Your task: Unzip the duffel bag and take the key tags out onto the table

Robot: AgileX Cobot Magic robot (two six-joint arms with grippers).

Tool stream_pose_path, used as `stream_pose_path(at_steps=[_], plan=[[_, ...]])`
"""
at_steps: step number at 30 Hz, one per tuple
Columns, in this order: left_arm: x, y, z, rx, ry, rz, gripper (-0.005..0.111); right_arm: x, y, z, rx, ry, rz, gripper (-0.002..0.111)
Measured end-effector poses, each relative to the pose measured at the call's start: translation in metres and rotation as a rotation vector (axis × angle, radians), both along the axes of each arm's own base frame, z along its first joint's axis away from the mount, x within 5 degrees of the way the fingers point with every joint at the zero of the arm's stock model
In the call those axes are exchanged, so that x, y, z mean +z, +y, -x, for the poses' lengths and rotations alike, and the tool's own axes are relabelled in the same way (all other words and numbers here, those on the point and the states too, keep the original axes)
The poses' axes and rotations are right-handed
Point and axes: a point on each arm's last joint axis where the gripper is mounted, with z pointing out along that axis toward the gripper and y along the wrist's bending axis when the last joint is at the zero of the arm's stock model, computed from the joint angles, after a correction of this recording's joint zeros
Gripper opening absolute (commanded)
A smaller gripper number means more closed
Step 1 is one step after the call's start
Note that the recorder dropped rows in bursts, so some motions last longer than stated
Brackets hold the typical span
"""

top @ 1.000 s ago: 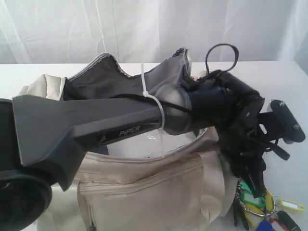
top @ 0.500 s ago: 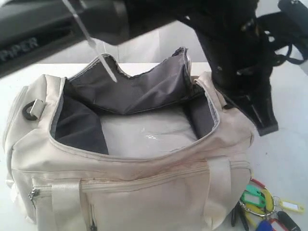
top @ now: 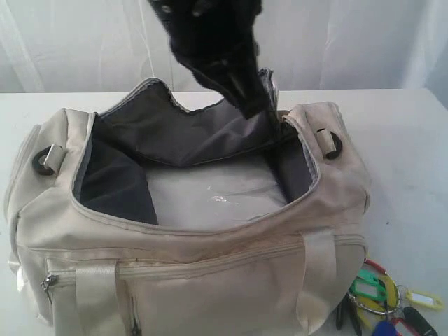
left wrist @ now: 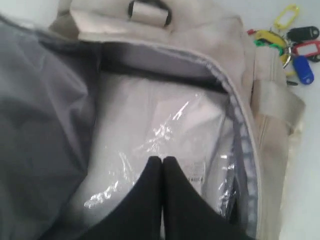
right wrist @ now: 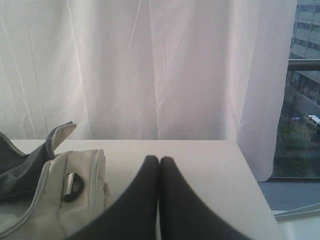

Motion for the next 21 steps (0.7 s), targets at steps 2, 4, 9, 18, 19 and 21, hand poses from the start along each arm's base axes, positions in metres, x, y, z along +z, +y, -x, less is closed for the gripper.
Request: stream_pose_path(at_steps=[2, 4, 9, 18, 19, 21], plan=[[0.001, 0.019, 0.003, 0.068, -0.011, 0.016, 0.000, 0.000, 0.000, 0.000, 0.000, 0.000, 0.000, 0.000], [0.003, 0.041, 0.010, 0.130, -0.037, 0.055, 0.000, 0.000, 0.000, 0.000, 0.000, 0.000, 0.000, 0.000], [-0.011, 0.093, 0.041, 0.216, -0.085, 0.150, 0.000, 0.000, 0.000, 0.000, 0.000, 0.000, 0.000, 0.000], [-0.057, 0.158, 0.092, 0.245, -0.146, 0.138, 0.000, 0.001, 0.000, 0.000, 0.004, -0.006, -0.001, 0.000], [-0.062, 0.162, 0.096, 0.245, -0.146, 0.130, 0.000, 0.001, 0.000, 0.000, 0.004, -0.006, -0.001, 0.000], [-0.069, 0.167, 0.100, 0.248, -0.135, 0.118, 0.000, 0.001, 0.000, 0.000, 0.004, -0.006, -0.001, 0.000]])
